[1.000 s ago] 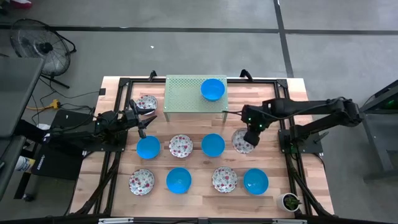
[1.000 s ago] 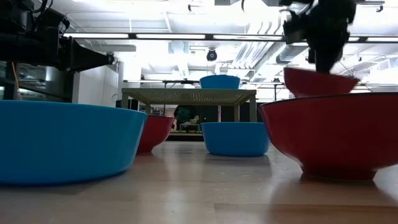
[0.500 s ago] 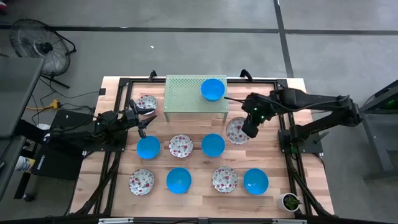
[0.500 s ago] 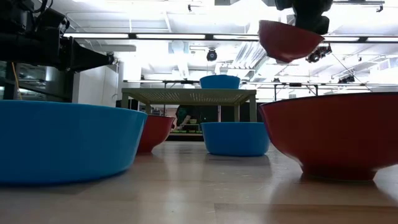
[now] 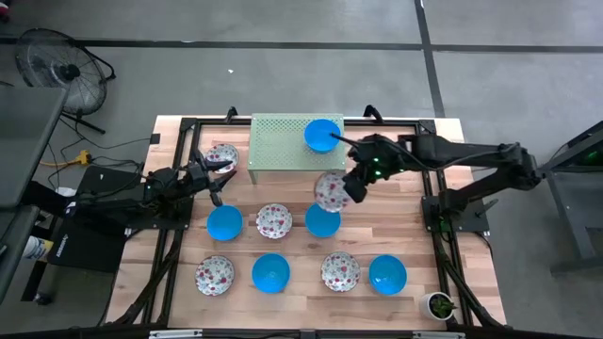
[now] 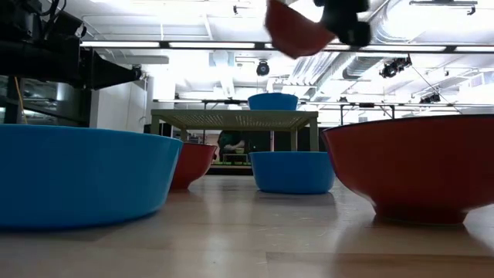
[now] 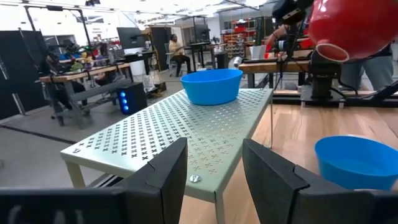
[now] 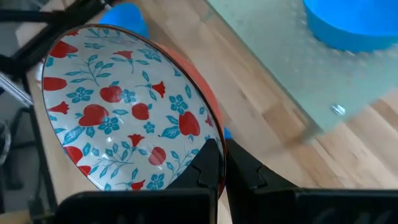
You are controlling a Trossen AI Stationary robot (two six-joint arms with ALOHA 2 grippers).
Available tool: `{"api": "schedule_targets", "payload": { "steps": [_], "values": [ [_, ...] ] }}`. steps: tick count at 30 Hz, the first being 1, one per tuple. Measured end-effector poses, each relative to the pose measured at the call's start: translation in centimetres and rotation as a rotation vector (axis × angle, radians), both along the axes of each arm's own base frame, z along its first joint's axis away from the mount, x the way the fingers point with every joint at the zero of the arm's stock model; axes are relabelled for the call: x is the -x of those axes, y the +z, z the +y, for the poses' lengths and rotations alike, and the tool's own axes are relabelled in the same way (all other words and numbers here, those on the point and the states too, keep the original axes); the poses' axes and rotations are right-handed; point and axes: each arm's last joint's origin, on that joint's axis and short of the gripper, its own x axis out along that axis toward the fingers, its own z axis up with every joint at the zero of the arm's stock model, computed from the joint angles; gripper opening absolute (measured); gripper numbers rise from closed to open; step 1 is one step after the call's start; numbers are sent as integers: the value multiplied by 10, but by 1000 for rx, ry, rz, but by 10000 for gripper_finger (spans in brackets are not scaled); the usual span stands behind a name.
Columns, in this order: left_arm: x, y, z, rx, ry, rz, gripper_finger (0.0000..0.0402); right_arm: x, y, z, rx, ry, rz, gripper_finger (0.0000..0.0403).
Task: Pick & Place Mini bowls
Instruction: Put the white and red bowl on the shelf
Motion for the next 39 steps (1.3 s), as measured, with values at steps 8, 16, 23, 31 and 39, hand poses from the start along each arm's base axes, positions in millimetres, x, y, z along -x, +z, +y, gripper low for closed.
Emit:
{"api": "schedule_targets", "payload": {
  "steps": [8,16,23,31,39],
  "values": [
    [0,0,0,0,5,0,149,-58,23,-29,-15,2,-4,0],
    [0,0,0,1,5,0,149,-104,36,-81,-107,-2,112,0],
    [0,0,0,3,4,-1,149,-128,34,-127,-143,-55,115,0],
    [0,0,0,27,-1,-13,149,-138,13,-158,-220,-146,6,0],
    [1,6,-2,44,-62,-42,149,-141,12,-155,-211,-142,2,0]
  ]
}}
